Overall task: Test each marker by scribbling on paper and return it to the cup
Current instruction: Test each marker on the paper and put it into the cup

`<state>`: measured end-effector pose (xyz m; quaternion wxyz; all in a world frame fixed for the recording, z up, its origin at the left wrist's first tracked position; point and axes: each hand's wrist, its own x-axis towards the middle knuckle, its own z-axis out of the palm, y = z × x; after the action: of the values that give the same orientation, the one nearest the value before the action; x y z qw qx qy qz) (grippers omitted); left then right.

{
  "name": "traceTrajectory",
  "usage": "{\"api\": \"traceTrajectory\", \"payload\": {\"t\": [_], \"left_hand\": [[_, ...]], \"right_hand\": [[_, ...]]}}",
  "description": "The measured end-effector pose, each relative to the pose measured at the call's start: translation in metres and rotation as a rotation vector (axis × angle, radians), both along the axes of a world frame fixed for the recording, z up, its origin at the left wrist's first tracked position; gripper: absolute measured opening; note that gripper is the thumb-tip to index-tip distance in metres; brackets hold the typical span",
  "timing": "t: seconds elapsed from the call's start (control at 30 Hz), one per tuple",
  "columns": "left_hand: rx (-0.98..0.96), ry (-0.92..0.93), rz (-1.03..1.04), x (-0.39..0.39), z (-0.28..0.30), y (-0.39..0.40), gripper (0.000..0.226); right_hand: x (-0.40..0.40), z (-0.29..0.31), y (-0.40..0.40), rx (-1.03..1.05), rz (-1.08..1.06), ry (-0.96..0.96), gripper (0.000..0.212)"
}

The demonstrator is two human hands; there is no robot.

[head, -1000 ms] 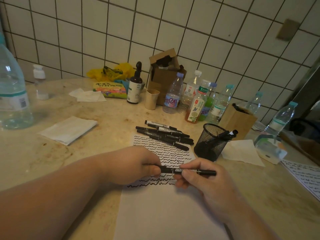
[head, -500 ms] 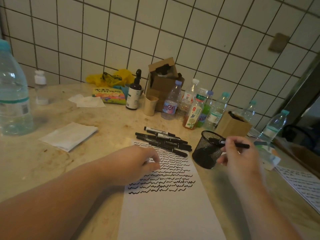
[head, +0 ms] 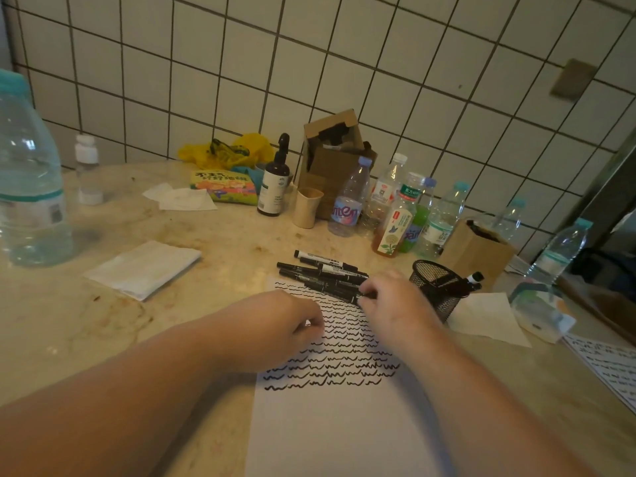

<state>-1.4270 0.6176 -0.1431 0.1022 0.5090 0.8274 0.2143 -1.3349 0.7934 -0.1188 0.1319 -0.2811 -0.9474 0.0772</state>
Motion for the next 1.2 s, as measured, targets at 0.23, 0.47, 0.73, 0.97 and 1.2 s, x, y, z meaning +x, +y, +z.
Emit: {"api": "traceTrajectory", "payload": {"t": [0.23,0.47,0.73,0.97,1.2], "left_hand": [[-0.012,0.053,-0.008,-0.003,0.0,0.0,0.023],[-0.014,0.039,-0.02,-0.002,0.0,-0.002,0.022],[0.146,-0.17,-0.079,0.008,0.005,-0.001,0.028],[0.103,-0.266,-0.194,0.008,0.017,-0.007,0.024],[-0.065,-0.643,-0.514,0.0,0.022,-0.024,0.024]], "right_hand": [[-0.02,-0.015,0.006,0.114,-0.095,-0.221,0.029],[0.008,0.003,-0.004,-0.084,-0.067,-0.416,0.017],[0.056,0.009,-0.018,-0.934,0.114,0.287,0.01],[0.069,0.011,-0.038,-1.077,0.295,0.478,0.025],[0.082,0.021,-0.028,-1.228,0.494,0.652,0.017]]}}
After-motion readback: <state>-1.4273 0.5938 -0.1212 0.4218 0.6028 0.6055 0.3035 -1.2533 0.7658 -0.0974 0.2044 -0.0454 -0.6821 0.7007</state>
